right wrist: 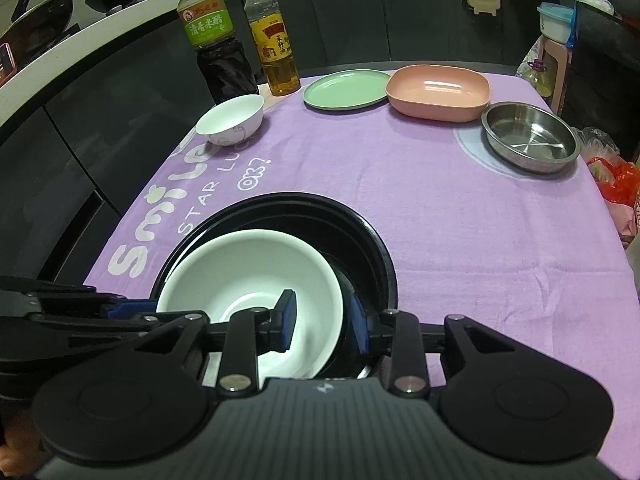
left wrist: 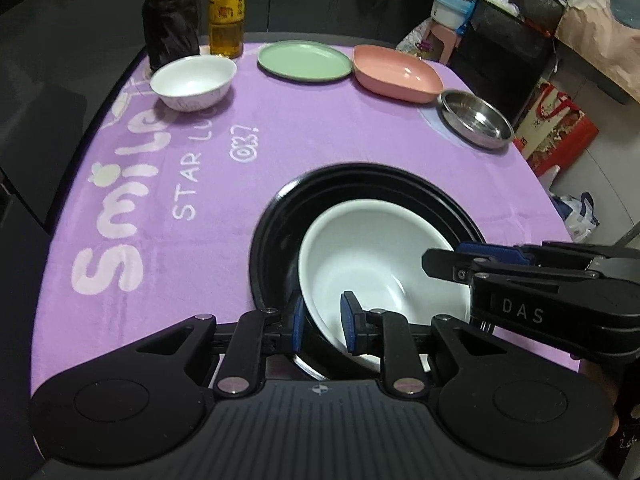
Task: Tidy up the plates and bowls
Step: 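Open both grippers and move them toward the small white bowl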
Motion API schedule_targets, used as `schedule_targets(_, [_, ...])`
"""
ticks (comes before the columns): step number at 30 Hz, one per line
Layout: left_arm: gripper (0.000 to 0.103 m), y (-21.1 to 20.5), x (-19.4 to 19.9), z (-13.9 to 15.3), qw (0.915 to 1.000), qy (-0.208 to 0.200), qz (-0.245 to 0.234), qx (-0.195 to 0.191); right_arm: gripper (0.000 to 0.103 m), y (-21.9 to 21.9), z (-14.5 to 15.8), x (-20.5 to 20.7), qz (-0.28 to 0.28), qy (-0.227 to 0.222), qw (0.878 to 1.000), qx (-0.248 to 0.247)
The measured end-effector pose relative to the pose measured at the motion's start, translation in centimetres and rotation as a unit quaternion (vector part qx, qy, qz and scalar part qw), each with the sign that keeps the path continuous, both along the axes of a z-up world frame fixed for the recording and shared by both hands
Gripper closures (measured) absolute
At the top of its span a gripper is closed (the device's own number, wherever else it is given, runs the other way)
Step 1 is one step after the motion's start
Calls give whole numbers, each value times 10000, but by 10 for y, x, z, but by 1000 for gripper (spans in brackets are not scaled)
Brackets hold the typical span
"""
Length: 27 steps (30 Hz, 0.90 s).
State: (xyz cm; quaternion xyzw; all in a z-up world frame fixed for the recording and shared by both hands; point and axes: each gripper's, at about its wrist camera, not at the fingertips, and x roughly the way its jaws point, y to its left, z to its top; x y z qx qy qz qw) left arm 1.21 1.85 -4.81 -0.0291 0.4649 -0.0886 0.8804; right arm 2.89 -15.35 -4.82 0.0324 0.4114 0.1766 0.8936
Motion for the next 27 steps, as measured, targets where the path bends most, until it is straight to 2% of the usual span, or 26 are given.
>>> schedule_targets(3, [84, 6, -2, 6, 9998, -146, 58, -80, 71, -3, 1, 0, -31, -16, 10000, 39])
schedule_targets(7, [84, 13, -2, 13, 9994, -300, 114, -146, 65, -9, 5, 3, -155, -96, 9997, 173])
schedule_targets(12, [84, 24, 2, 17, 9984, -436, 263, -226, 65, -11, 10, 8, -254, -158, 9992, 253])
schedule_targets(20, [84, 54, 28, 11, 9937, -434, 970, -350, 64, -12, 18, 25, -476, -193, 9981, 337])
schedule_targets(27, [84, 74, 52, 14, 9882, -578, 1400, -210, 63, 0, 27, 42, -394, -279, 9986, 229])
